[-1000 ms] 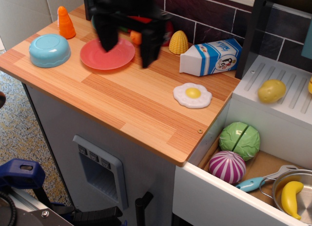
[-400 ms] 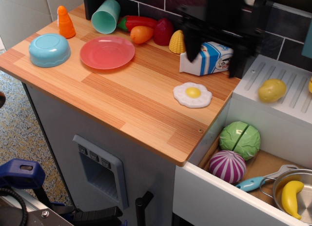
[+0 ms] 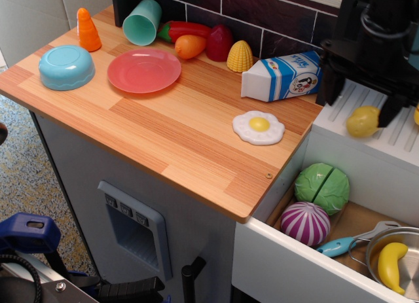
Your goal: Put potato on plate
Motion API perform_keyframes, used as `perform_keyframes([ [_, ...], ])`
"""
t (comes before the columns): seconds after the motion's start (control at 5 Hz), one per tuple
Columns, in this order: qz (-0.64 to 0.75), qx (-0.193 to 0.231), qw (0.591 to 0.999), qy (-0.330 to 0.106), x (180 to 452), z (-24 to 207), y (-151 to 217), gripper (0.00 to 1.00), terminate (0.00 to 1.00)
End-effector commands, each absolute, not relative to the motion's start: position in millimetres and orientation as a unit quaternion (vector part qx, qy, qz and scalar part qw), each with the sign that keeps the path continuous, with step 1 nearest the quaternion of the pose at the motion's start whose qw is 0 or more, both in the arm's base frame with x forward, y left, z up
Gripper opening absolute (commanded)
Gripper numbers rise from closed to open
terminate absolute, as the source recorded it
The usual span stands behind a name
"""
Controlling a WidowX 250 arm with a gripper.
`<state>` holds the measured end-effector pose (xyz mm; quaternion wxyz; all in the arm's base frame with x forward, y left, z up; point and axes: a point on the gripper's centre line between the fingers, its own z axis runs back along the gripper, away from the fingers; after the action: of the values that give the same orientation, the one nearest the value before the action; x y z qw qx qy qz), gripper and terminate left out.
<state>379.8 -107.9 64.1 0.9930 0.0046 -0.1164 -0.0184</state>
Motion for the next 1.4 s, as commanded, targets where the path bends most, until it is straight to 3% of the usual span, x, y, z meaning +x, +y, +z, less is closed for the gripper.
perform_keyframes([
  [0.0,-0.02,-0.004,0.985,-0.169,398.6,62.3,-130.3,1.0,0.0],
  [1.2,-0.042,-0.022,0.983,-0.18,420.2,40.1,-104.6,1.0,0.0],
])
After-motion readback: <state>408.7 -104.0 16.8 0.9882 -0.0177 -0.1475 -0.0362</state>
